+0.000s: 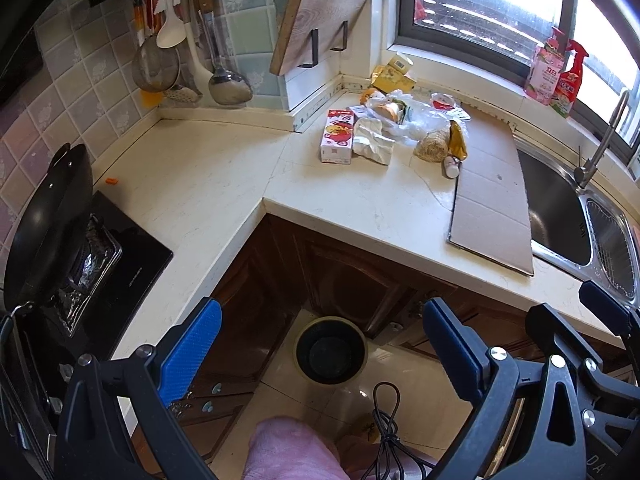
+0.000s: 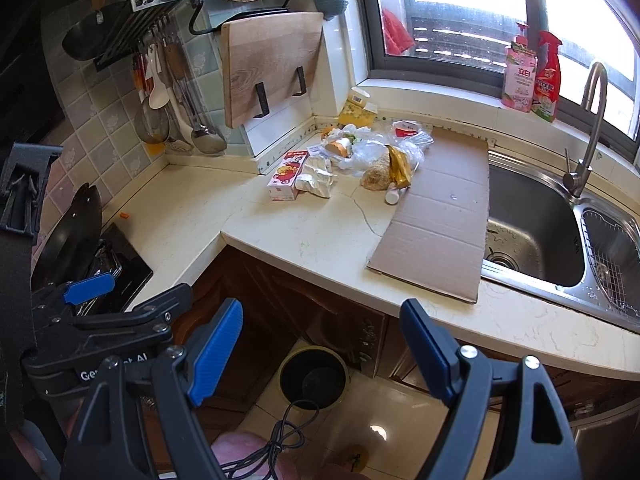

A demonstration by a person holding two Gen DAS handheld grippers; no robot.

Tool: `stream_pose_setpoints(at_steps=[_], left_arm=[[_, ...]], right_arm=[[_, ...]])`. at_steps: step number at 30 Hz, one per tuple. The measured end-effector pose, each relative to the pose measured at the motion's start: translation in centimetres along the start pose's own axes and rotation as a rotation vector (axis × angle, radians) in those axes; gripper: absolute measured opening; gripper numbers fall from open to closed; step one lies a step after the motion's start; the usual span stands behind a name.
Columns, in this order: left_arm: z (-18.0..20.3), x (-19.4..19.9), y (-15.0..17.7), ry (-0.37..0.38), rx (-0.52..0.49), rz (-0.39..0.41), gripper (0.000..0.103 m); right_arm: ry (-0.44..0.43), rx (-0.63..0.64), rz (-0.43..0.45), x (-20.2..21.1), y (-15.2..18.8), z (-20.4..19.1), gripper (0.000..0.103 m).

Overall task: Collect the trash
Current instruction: 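Grasp the B.Duck milk carton with the left gripper while the right gripper grasps the white tissue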

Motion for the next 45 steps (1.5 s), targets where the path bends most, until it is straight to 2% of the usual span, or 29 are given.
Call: stream_pose_setpoints(at_steps=[3, 8, 10, 16, 21, 27, 32, 38, 39, 40, 41, 42, 45], left_arm=[[-0.7, -0.5, 0.3, 0.013, 0.015, -0.036, 0.100], [-1.9, -1.5, -0.4, 0.027, 0.016, -0.031, 0.099], [-2.5, -2.4, -0.9, 0.054, 0.023, -0.045, 0.099], [-5.0, -6.3, -4.8, 0.049, -0.002, -0.051, 0.099], [-6.1, -12.2, -10.6, 0.096, -0.016, -0.066, 0.099], [-6.4, -21.7, -17.5, 0.170, -0.025, -0.123, 0.099], [-6.7, -27.4, -21.0, 0.262, -0.002, -0.144, 0.099], [-5.4, -32.1, -22.4, 0.319, -0.002, -0.186, 0.099], [-5.2, -32.5, -22.4, 0.325, 0.001, -0.189, 0.099], [-5.0, -32.7, -22.5, 0.328, 0.004, -0.191, 0.099], [-4.9, -32.9, -22.5, 0.327, 0.006, -0.191, 0.099], [-4.8, -32.9, -22.4, 0.324, 0.006, -0.190, 0.099], [-4.2, -32.8, -22.1, 0.317, -0.013, -0.185, 0.099]], right_arm=[[-0.018, 0.006, -0.022, -0.6, 0.0, -0.5, 0.082], [-0.012, 0.030, -0.022, -1.6, -0.6, -1.9, 0.082], [-0.007, 0.044, -0.040, -2.4, -0.8, -2.5, 0.080], [-0.004, 0.030, -0.080, -5.4, -2.7, -3.7, 0.070], [-0.039, -0.078, -0.147, -11.4, -6.1, -3.3, 0.068], [0.005, -0.213, -0.212, -21.9, -11.5, -1.6, 0.067], [0.031, -0.337, -0.211, -28.8, -14.2, 0.8, 0.061], [0.005, -0.441, -0.216, -33.8, -15.3, 2.5, 0.057], [-0.007, -0.445, -0.225, -34.4, -15.3, 2.4, 0.054], [-0.032, -0.445, -0.237, -34.9, -15.2, 2.2, 0.040], [-0.085, -0.448, -0.229, -35.0, -15.1, 1.8, 0.033], [-0.101, -0.447, -0.214, -34.9, -15.3, 1.7, 0.026], [-0.079, -0.406, -0.189, -33.5, -15.0, 1.5, 0.023]])
Point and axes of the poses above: each gripper's, at about its wrist camera, not at the fingertips, and x roughly against the way its jaws point, z to its right, y to its underside, the point moved 6 cm from there along -x, roughly the way its jaws point, and after that the axes turned 4 degrees about y, right-handed, at the moved point
